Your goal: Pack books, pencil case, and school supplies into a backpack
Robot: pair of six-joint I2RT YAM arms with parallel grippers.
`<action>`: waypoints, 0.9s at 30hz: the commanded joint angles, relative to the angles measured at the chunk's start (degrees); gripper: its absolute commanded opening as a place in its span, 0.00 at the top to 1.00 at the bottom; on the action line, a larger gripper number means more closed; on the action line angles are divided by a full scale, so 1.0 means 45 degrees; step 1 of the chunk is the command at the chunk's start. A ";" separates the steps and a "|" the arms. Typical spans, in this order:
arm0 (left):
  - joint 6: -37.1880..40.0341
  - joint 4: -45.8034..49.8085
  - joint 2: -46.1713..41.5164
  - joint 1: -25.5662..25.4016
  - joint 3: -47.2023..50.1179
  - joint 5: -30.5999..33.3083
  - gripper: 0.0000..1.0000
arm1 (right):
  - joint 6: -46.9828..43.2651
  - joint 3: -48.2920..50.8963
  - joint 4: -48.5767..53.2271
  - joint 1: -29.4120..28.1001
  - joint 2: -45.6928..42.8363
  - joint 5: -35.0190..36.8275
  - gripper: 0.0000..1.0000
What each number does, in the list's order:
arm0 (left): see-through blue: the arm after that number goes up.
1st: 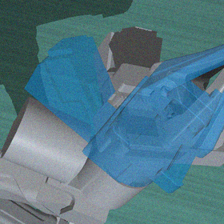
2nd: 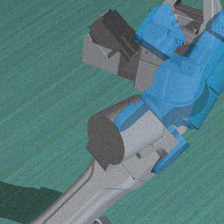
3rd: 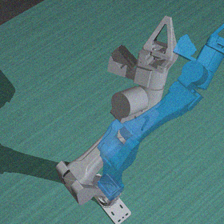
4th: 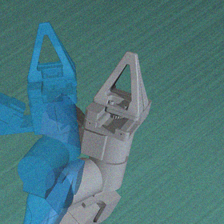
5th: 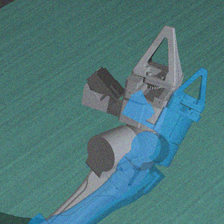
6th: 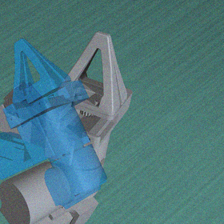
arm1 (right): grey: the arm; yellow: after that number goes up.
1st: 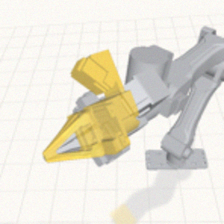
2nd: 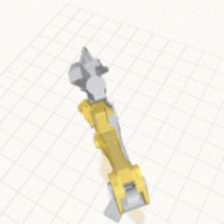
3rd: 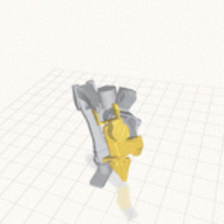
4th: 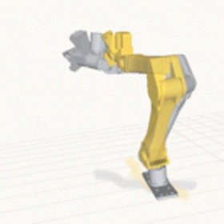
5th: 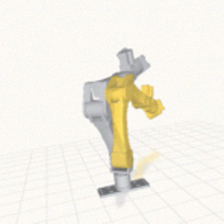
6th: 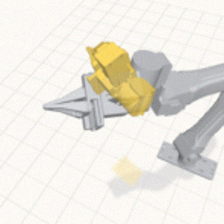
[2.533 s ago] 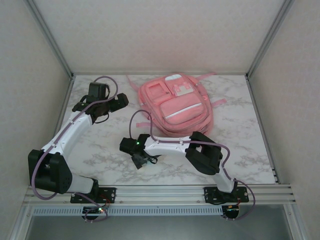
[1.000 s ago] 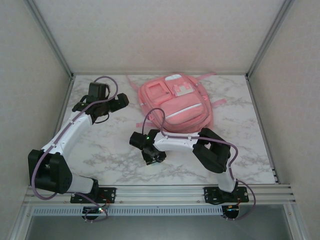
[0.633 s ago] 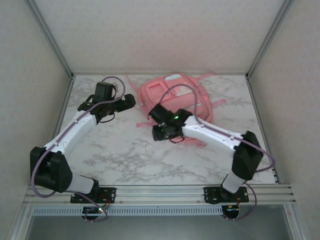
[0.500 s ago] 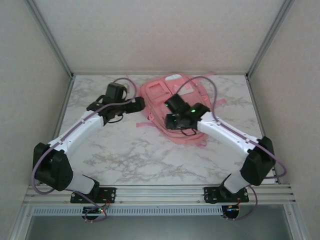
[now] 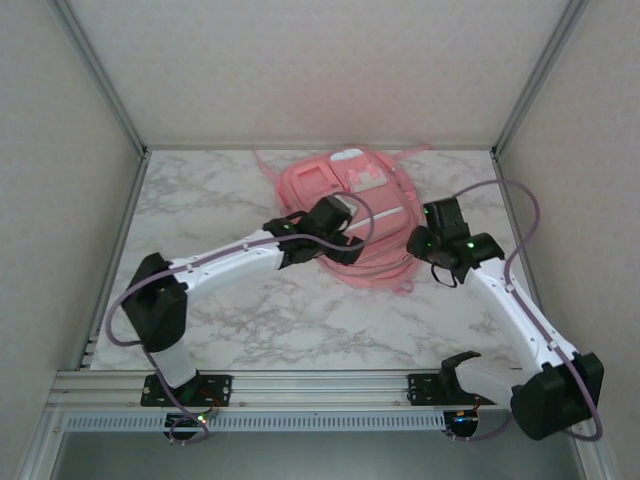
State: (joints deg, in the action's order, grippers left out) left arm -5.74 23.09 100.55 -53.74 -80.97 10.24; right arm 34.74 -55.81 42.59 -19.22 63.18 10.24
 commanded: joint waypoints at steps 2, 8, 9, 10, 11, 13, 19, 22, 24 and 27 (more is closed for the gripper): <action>0.2460 0.1047 0.1247 -0.0702 -0.1469 0.1169 0.07 | 0.0245 0.1076 -0.0389 0.0981 -0.0872 -0.1258 0.59; 0.3259 0.1521 0.2844 -0.0737 -0.3004 0.2047 0.07 | 0.0129 0.1587 -0.0763 0.1513 -0.1188 -0.2137 0.60; 0.3320 0.1529 0.3002 -0.0716 -0.3188 0.2139 0.07 | 0.0081 0.1566 -0.0807 0.1517 -0.1205 -0.2219 0.60; 0.3326 0.1508 0.3170 -0.0658 -0.3353 0.2262 0.09 | 0.0024 0.1535 -0.0819 0.1537 -0.1245 -0.2271 0.60; 0.3373 0.1515 0.3325 -0.0588 -0.3506 0.2240 0.11 | -0.0038 0.1477 -0.0778 0.1536 -0.1261 -0.2276 0.60; 0.3476 0.1548 0.3606 -0.0498 -0.3773 0.2163 0.17 | -0.0156 0.1397 -0.0697 0.1552 -0.1266 -0.2287 0.60; 0.3004 0.1817 0.3468 -0.0223 -0.4222 0.1427 0.72 | -0.0230 0.1414 -0.0698 0.1576 -0.1356 -0.2672 0.61; 0.2330 0.2175 0.3152 0.0128 -0.4571 0.0515 1.00 | 0.0057 0.1729 -0.1423 0.1561 -0.1245 -0.3609 0.62; 0.1710 0.2405 0.3085 0.0527 -0.4898 -0.0121 1.00 | 0.0333 0.1956 -0.2251 0.1576 -0.1043 -0.4284 0.63; 0.0788 0.2695 0.3081 0.1076 -0.5370 -0.1134 1.00 | 0.0731 0.1995 -0.3692 0.1574 -0.0335 -0.5348 0.63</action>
State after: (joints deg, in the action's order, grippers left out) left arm 2.92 33.10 117.10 -52.64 -102.04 8.08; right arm 35.94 -47.59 33.56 -12.51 59.46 -7.79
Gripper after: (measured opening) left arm 0.056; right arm 0.376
